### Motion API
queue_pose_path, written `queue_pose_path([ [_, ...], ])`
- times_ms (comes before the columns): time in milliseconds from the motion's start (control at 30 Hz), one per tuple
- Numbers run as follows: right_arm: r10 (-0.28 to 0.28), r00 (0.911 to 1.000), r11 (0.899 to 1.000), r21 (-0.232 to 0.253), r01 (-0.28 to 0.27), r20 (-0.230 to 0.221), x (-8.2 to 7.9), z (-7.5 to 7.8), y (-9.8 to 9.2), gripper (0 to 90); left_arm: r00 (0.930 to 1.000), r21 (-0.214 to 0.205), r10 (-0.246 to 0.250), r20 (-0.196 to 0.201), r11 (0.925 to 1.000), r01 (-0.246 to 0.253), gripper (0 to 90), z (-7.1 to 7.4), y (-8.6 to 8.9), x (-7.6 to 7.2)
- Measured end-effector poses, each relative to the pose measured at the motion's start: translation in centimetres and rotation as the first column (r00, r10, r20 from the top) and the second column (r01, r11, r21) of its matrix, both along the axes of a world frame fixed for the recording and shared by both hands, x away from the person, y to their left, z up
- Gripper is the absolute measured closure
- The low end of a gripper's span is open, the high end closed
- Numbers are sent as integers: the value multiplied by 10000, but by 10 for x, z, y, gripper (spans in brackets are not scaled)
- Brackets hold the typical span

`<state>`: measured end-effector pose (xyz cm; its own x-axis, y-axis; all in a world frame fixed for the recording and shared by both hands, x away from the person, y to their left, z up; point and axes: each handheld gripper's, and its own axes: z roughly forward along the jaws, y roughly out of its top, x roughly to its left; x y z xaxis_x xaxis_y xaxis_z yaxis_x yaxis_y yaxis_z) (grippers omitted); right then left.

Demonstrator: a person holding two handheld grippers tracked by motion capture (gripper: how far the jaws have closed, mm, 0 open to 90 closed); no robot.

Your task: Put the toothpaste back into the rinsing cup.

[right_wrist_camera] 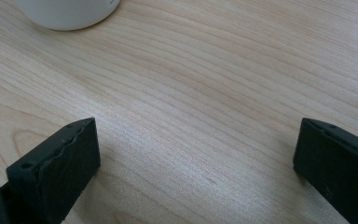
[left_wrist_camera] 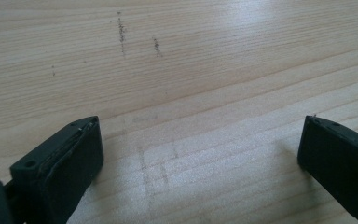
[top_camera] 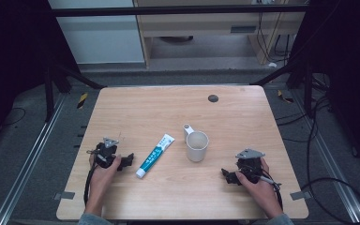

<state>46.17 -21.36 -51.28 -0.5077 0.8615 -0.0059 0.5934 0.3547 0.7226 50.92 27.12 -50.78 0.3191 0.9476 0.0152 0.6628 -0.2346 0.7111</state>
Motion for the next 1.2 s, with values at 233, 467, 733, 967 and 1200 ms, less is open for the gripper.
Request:
queue_pose_path([
  [233,33,10000,10000,-7,-33,3,0,0,0,6,9995,-569,95,313,9983,-77,48,14,4,-8],
  [467,44,10000,10000,-15,-44,4,0,0,0,6,9987,-225,-477,197,9986,481,46,41,-12,-19],
  [733,46,10000,10000,-15,-46,-5,0,0,0,6,9900,269,-1353,-397,9903,1364,46,60,-39,-20],
  [967,48,10000,10000,-17,-48,-5,0,0,0,6,9716,850,-2176,-929,9705,2255,70,77,-78,-9],
  [1200,50,10000,10000,-19,-50,-3,0,0,0,6,9571,1279,-2619,-1238,9523,2772,81,77,-104,0],
])
